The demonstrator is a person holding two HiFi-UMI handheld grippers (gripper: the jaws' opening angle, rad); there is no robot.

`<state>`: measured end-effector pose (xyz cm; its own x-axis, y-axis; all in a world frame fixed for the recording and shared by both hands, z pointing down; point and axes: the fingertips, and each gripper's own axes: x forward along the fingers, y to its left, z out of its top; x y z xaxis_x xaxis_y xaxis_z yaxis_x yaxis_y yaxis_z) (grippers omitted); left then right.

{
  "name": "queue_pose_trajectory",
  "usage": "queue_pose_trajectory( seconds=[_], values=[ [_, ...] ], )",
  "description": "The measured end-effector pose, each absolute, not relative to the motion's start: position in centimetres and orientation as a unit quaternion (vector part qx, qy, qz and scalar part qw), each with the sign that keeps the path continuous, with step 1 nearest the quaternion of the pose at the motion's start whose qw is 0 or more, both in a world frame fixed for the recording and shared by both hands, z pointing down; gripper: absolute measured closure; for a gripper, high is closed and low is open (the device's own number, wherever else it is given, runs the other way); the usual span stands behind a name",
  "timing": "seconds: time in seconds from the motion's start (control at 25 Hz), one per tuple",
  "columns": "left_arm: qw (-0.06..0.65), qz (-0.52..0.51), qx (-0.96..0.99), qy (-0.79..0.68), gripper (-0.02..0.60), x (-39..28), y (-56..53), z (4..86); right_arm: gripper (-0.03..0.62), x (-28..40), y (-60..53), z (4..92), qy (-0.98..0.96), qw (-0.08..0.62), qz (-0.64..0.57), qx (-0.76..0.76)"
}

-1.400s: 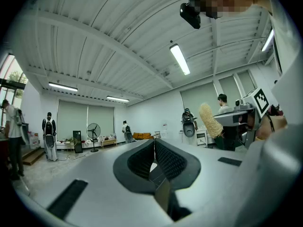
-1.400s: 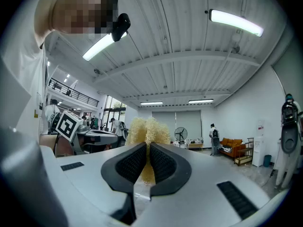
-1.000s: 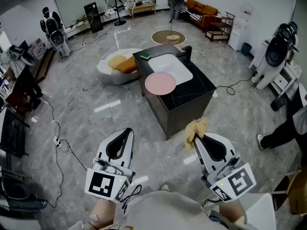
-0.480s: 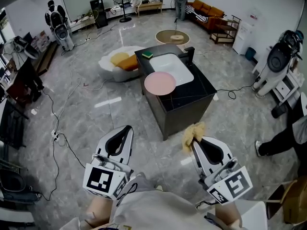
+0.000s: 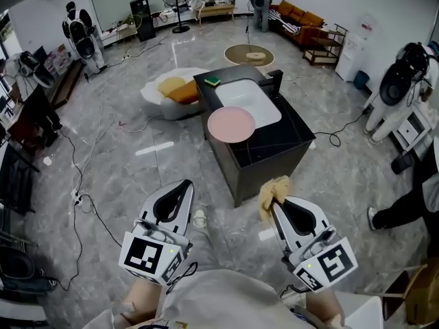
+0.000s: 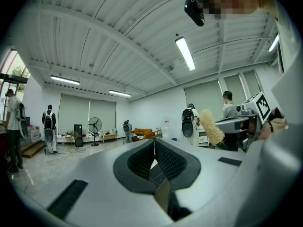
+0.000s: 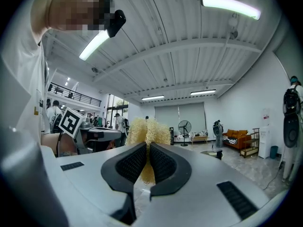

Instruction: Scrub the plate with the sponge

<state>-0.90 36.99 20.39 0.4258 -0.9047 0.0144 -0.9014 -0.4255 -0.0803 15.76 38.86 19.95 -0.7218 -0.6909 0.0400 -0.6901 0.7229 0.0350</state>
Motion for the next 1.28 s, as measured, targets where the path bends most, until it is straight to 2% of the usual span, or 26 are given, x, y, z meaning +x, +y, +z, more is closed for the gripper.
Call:
queue_pose_trajectory(
  seconds=[0.32,0.84,1.16,1.24,1.28],
  values=[
    [0.004,-0.033,-0.867,0.497,0.558,-2.4,28.4,22.7,0.548,13.0,30.9,22.4,-0.922,0.051,0.012,0.384],
    [-0.079,-0.124,-0.888,0.435,0.557,-8.3,6.9,30.2,0.548,5.9,10.9,29.7,-0.887,0.151,0.102,0.425],
    [-0.122,-0.173,-0.901,0.378,0.555,-9.4,-2.6,36.2,0.547,3.2,0.9,35.9,-0.855,0.216,0.151,0.446],
    [-0.134,-0.179,-0.898,0.379,0.547,-10.0,-4.6,37.7,0.548,2.4,-0.7,37.4,-0.848,0.234,0.162,0.447],
    [-0.136,-0.185,-0.896,0.379,0.521,-10.3,-5.5,38.4,0.548,2.1,-1.4,38.0,-0.845,0.243,0.166,0.446]
  ],
)
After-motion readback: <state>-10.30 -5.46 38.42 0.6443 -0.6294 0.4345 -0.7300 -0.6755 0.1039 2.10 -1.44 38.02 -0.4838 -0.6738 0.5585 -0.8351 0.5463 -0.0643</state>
